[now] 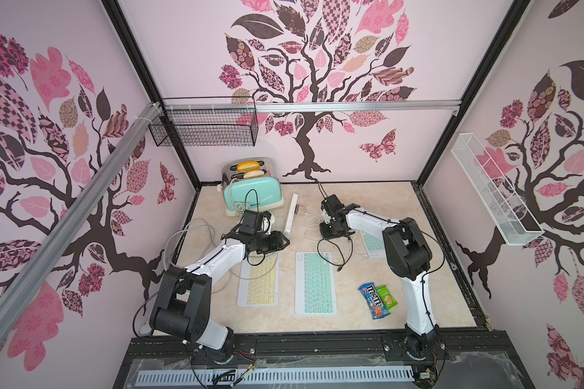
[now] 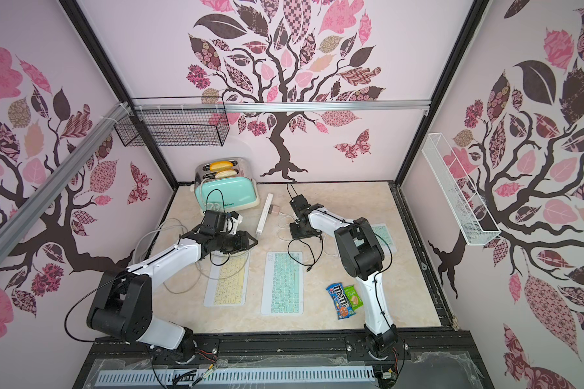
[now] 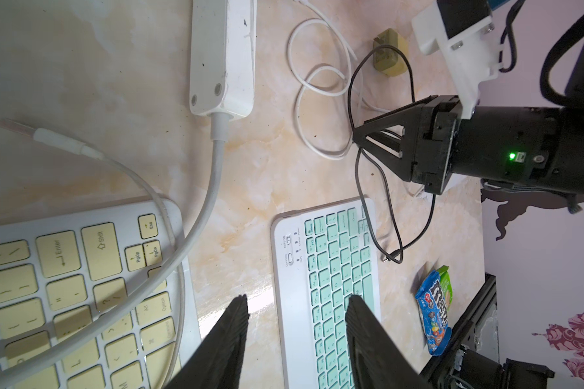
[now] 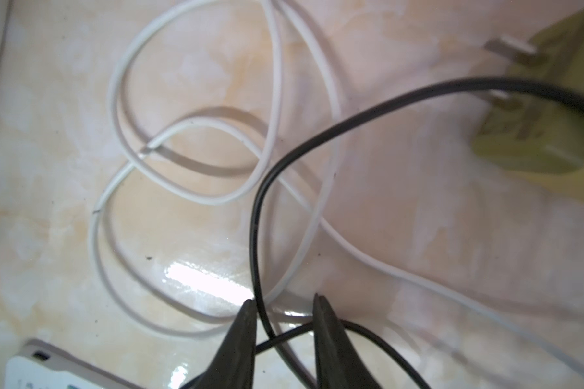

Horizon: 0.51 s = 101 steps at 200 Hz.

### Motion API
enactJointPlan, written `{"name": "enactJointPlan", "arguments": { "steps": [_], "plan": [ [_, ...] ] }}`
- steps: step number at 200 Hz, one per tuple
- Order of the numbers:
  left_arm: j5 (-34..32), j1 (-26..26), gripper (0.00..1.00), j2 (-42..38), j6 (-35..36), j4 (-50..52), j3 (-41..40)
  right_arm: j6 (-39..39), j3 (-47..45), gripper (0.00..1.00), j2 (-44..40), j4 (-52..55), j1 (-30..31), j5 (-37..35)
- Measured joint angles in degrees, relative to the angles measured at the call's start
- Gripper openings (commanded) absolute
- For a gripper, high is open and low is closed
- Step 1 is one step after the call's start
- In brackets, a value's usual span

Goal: Unplug the wireless keyboard
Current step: Move the power cord to the center of the board.

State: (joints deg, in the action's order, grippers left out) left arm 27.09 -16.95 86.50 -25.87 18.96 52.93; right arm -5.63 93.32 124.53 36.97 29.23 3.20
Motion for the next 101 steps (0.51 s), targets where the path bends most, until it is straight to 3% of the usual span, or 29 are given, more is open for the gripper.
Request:
{"name": "enactJointPlan", "arguments": {
  "steps": [39, 101],
  "plan": [
    [0.0, 0.0, 0.51, 0.3, 0.0, 0.1, 0.0, 0.8, 0.2, 0.0, 0.0, -0.3, 0.2, 0.4],
    [0.0, 0.0, 0.51, 1.3, 0.3, 1.1, 1.3, 1.2, -3.7, 0.0, -4.8, 0.0, 0.3, 1.1]
  ]
}}
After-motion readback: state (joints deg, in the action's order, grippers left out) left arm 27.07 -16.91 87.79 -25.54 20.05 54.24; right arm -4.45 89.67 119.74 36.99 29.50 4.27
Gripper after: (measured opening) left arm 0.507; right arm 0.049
